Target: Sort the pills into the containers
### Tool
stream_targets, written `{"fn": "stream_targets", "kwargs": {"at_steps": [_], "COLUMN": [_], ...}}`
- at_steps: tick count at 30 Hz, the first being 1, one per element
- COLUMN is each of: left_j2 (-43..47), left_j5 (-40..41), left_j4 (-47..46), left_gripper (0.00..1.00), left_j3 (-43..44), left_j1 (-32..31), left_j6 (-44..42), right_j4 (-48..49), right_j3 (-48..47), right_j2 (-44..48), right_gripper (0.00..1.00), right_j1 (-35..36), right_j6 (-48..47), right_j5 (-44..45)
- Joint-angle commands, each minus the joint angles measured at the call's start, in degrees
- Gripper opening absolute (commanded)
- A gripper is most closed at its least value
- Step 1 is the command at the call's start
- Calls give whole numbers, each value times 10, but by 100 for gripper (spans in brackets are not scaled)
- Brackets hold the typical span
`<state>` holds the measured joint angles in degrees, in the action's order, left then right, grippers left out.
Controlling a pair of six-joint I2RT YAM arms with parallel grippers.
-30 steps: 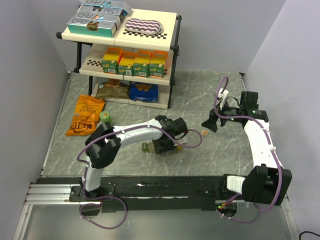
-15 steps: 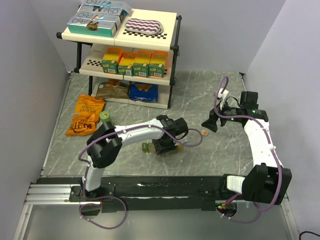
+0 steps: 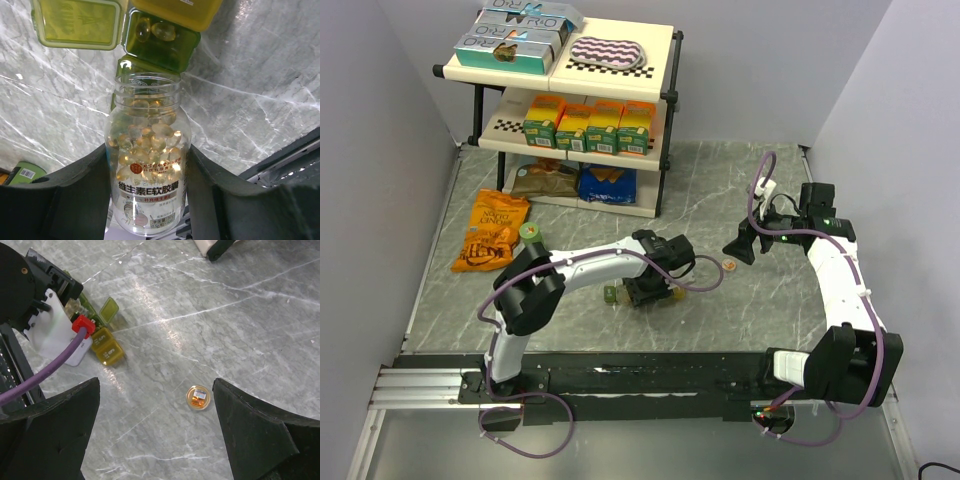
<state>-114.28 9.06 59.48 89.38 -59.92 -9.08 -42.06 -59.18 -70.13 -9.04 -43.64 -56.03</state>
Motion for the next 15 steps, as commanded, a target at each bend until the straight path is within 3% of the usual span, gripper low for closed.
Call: {"fn": "stream_targets", "kwargs": {"at_steps": [1, 15], "left_j2": [12, 6], "left_j5": [25, 25], "left_j4": [14, 5], "left_gripper": [1, 1], "left_j3": [12, 14], "left_j1": [3, 0], "left_j6": [13, 14], "right_j4": [-10, -12], "right_j3": [-16, -16], "right_j2": [-4, -9], "right_gripper": [100, 100], "right_j1": [-5, -6], "right_j6": [-11, -11], "right_j5": [-21, -22]}}
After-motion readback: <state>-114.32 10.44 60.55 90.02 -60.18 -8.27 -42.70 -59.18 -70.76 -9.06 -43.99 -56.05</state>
